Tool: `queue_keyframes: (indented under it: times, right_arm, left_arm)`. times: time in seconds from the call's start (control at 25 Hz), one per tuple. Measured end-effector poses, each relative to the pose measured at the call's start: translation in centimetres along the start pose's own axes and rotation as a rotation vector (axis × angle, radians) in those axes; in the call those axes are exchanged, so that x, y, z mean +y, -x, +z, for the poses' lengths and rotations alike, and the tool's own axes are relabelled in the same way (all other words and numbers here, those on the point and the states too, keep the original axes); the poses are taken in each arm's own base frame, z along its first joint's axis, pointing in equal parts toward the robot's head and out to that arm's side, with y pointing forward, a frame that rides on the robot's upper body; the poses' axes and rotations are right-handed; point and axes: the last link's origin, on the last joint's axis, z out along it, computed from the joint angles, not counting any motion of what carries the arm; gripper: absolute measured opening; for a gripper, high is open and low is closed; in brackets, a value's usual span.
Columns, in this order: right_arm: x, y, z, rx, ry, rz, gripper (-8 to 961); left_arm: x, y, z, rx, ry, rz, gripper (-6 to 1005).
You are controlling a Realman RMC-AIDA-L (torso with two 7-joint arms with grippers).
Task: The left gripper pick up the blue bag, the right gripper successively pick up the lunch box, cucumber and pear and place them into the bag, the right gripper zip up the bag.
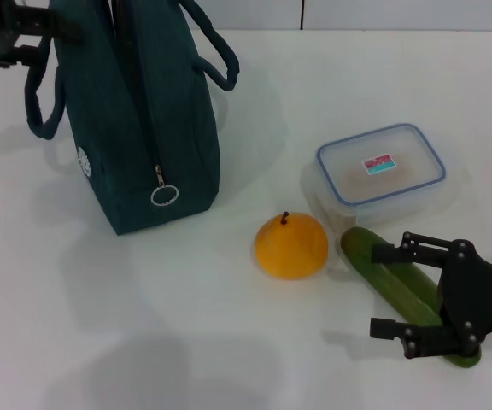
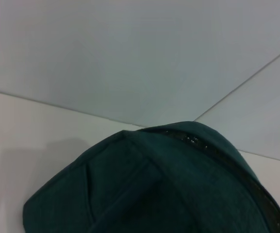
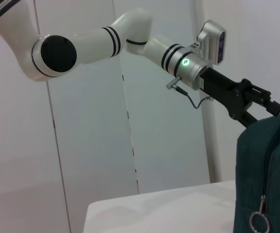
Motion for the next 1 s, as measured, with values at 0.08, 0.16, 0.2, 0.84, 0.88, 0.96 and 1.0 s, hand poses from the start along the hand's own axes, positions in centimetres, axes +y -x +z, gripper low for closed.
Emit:
queue_keyframes:
  times: [0.08,0.16,0.2,0.84,0.88,0.96,1.0]
  right_arm:
    - [0.0,0.0,0.0,-0.001,0.0,0.001,832]
    - [0.1,-0.1,0.0,-0.001,-0.002,0.004,832]
    - [0.1,-0.1,-0.1,-0.002,-0.004,0.006,832]
    - [0.2,-0.2,-0.2,-0.005,-0.011,0.011,830]
    - [0.2,-0.2,-0.2,-0.005,-0.011,0.011,830]
    - [0.2,-0.2,-0.2,-0.005,-0.011,0.011,830]
    - [0.2,-0.2,-0.2,-0.005,-0.011,0.011,830]
  left_arm:
    - [-0.1,0.1,0.4,0.003,-0.001,-0.007,824]
    - [-0.2,0.2,0.7,0.012,0.0,0.002,822]
    - [-0.2,0.2,0.8,0.017,0.003,0.011,821]
    - [-0.2,0.5,1.4,0.007,0.013,0.043,719]
    - [-0.2,0.5,1.4,0.006,0.013,0.046,678]
    - [-0.1,0.6,1.5,0.006,0.016,0.053,594]
    - [-0.1,0.6,1.5,0.005,0.017,0.054,471]
